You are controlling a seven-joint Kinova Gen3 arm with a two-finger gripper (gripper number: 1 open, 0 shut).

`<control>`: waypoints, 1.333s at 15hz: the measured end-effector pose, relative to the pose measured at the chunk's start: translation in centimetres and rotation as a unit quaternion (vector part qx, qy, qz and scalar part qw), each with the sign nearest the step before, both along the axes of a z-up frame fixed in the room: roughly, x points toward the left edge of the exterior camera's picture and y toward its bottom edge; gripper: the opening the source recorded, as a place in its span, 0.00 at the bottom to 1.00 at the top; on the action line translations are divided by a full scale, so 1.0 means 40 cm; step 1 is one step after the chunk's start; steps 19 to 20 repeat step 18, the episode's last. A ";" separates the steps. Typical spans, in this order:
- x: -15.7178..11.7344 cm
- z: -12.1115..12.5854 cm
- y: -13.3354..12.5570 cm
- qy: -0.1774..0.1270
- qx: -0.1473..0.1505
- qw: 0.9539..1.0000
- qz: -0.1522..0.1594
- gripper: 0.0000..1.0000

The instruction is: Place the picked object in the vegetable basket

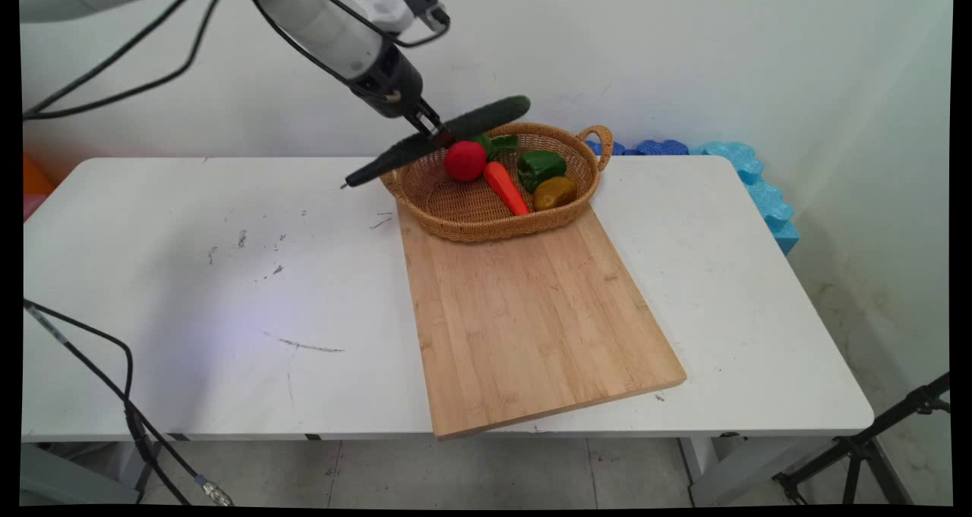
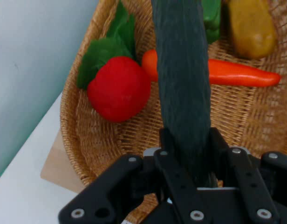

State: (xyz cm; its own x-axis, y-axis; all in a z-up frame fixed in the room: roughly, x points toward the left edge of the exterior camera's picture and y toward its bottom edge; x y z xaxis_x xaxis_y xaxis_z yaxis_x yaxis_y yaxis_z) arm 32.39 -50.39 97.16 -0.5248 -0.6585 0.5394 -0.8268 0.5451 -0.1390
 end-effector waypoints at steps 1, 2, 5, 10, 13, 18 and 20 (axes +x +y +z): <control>-0.008 -0.018 -0.014 -0.004 0.004 1.000 0.007 0.00; -0.013 -0.029 -0.023 -0.007 0.007 1.000 0.012 0.00; -0.041 -0.084 -0.068 -0.017 0.019 0.999 0.030 0.00; -0.080 -0.150 -0.124 -0.022 0.028 0.998 0.047 0.00; -0.097 -0.169 -0.143 -0.018 0.027 0.998 0.050 1.00; -0.120 -0.159 -0.158 0.006 0.012 0.999 0.036 1.00; -0.120 -0.159 -0.158 0.006 0.012 0.999 0.036 1.00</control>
